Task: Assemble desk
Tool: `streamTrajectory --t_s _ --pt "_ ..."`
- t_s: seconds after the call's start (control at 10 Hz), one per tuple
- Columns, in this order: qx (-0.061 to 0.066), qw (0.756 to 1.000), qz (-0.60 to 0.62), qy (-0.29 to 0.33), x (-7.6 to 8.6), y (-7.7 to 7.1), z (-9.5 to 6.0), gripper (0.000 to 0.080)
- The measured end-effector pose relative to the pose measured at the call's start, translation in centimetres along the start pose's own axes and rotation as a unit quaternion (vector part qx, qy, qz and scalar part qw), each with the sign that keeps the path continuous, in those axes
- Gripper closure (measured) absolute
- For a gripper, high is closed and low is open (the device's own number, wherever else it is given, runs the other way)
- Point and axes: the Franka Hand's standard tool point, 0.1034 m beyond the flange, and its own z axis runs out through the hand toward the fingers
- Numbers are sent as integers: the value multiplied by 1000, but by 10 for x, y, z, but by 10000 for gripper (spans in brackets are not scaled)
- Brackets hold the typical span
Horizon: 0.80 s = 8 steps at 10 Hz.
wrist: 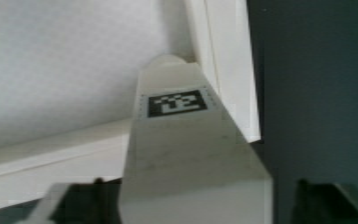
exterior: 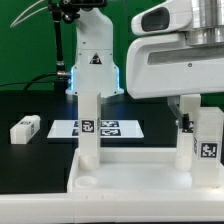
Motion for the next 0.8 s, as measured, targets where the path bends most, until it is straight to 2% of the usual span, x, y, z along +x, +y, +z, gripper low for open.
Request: streamTrajectory --t_s 0.1,0.2,0.4,0.5,0.7,0.8 --pt "0 1000 20 0 0 0 0 386" --pt "-2 998 59 0 0 3 0 507" --pt "-4 990 143 1 1 5 0 507" --pt "-6 978 210 1 1 6 0 507" --pt "-11 932 361 -12 -2 6 -1 507" --pt "-1 881 472 -21 -3 5 -1 507"
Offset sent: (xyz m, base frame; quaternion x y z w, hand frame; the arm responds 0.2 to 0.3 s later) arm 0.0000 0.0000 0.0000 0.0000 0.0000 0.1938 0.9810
